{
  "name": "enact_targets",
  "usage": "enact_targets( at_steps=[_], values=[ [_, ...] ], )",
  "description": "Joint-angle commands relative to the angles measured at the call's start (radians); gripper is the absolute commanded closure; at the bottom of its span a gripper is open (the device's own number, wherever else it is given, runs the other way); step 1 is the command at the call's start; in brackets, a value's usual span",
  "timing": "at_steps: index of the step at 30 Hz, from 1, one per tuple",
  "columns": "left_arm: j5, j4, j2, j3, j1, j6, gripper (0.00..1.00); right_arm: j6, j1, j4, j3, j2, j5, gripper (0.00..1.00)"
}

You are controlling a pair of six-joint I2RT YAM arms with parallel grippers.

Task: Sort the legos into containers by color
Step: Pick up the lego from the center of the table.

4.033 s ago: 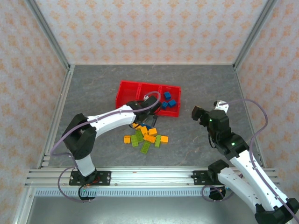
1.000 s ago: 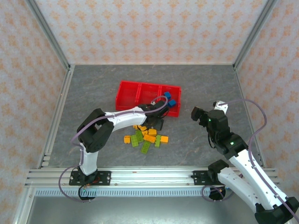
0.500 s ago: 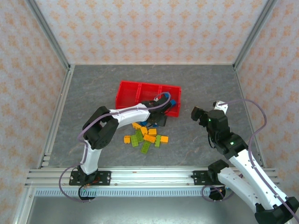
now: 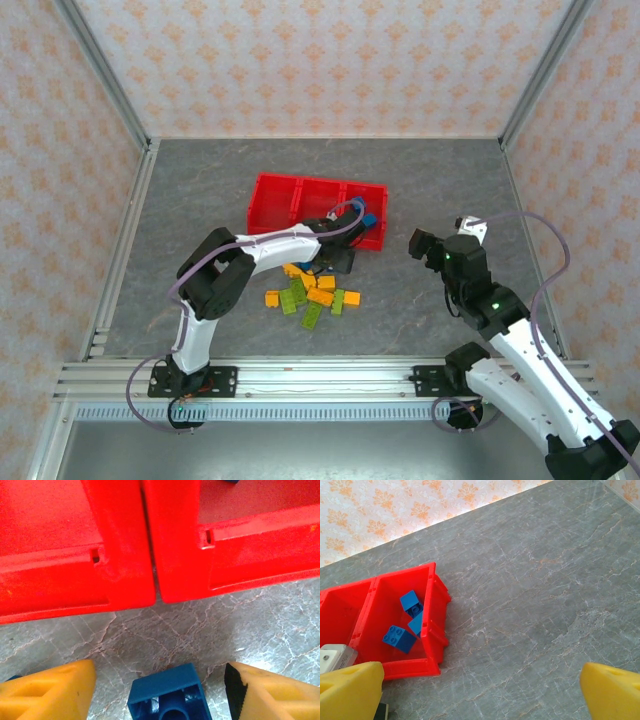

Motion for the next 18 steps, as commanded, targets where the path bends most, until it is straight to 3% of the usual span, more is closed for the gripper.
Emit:
enact_targets(
  at_steps=[1,6,18],
  values=[
    [-0.021,-0.024,-0.027,-0.025,0.007,-0.02,0.33,0.008,-0.001,0.011,-0.012,-0.002,0.016,0.0],
    [0.017,-0.012,-0.008,-0.017,0.009,-0.011,0.42,0.01,-0.002,0.011,-0.012,-0.002,0.017,0.0],
    [0.03,-0.01,0.018,-0.006,0.008,-0.008,0.47,0.008,-0.001,0.011,-0.012,-0.001,0.016,0.0]
  ],
)
